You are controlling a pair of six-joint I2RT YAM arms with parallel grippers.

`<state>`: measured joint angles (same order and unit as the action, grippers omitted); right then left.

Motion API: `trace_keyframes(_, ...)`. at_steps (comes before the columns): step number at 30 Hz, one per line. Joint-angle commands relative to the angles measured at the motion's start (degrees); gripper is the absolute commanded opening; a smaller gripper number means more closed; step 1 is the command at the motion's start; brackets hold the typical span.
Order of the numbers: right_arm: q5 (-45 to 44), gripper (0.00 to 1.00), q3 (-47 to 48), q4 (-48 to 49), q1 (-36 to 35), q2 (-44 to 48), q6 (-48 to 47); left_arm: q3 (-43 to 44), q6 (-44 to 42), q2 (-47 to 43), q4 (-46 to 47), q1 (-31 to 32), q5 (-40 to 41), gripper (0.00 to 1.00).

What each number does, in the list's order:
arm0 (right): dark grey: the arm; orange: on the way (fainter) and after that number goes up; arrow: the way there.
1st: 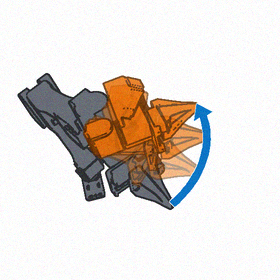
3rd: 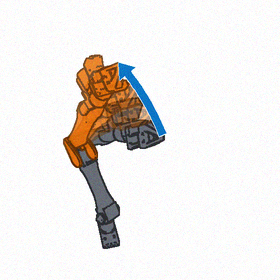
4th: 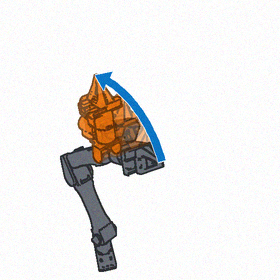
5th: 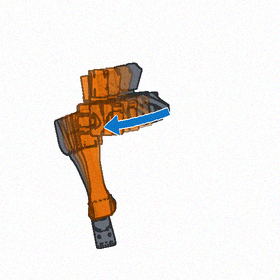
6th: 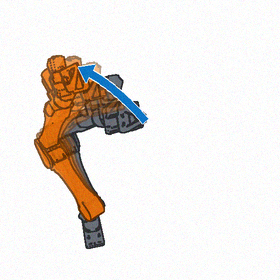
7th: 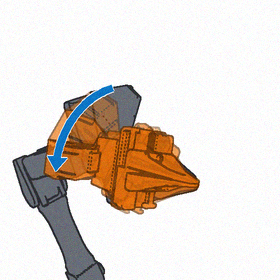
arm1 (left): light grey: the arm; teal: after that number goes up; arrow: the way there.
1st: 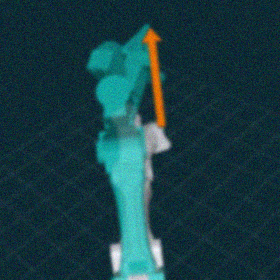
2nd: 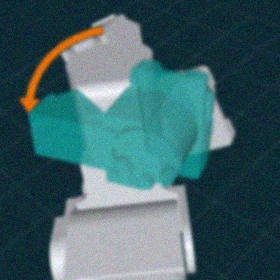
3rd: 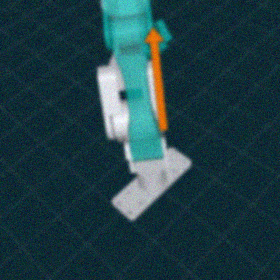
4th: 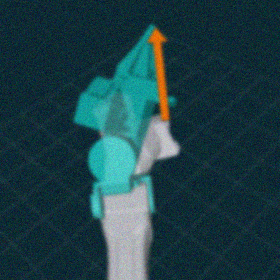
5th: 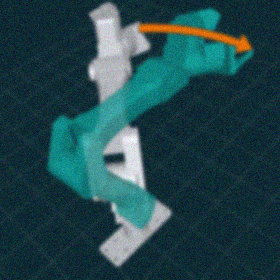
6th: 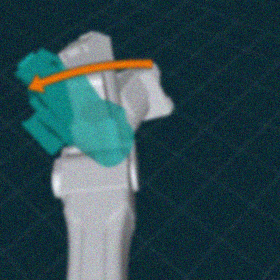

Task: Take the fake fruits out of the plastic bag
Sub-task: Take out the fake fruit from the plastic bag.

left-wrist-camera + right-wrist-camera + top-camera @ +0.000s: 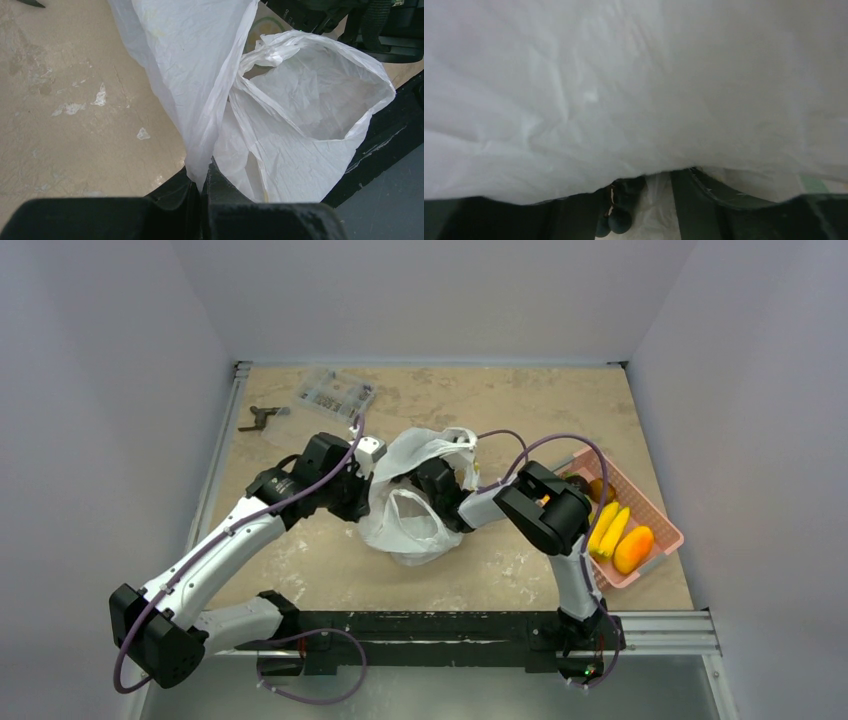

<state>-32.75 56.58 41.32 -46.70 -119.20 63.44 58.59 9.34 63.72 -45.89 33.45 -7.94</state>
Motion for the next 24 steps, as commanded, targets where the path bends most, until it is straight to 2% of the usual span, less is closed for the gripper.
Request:
trace_keyframes(1, -1.9, 0.48, 1.1, -0.7, 1.0, -0.7, 2.1, -0.1, -1.2, -0.6, 1.4, 0.4, 0.0, 0.00)
trace_keyframes(2, -0.2, 0.43, 0.8, 0.8, 1.4, -1.1, 2.3, -0.1, -1.2, -0.7, 1.4, 0.5, 0.1, 0.00)
trace_keyframes(4, 2.7, 0.22, -0.1, 6.0, 1.9, -1.6, 0.4, -0.1, -1.3, -0.6, 1.4, 0.4, 0.3, 0.00)
trace_keyframes(5, 3.0, 0.16, -0.6, 8.2, 1.8, -1.4, -1.1, -0.1, -1.3, -0.6, 1.4, 0.4, 0.4, 0.00)
trace_keyframes(10, 7.5, 0.01, -2.7, 14.3, 1.6, 2.4, -8.3, 0.5, -1.1, 0.6, 0.6, 0.4, 1.4, 0.00)
trace_keyframes(16, 10.3, 0.00, -8.4, 15.8, -0.1, 9.4, -14.3, 1.0, -0.6, 1.5, -1.0, 0.4, 7.1, 0.00)
trace_keyframes(21, 10.4, 0.00, -13.1, 16.6, -3.4, 15.1, -17.8, 1.1, -0.6, 1.9, -0.9, 0.5, 6.9, 0.00)
trace_keyframes(24, 9.3, 0.00, -13.8, 13.8, -5.5, 19.5, -20.7, 1.3, -0.6, 2.4, -1.1, 0.4, 7.5, 0.00)
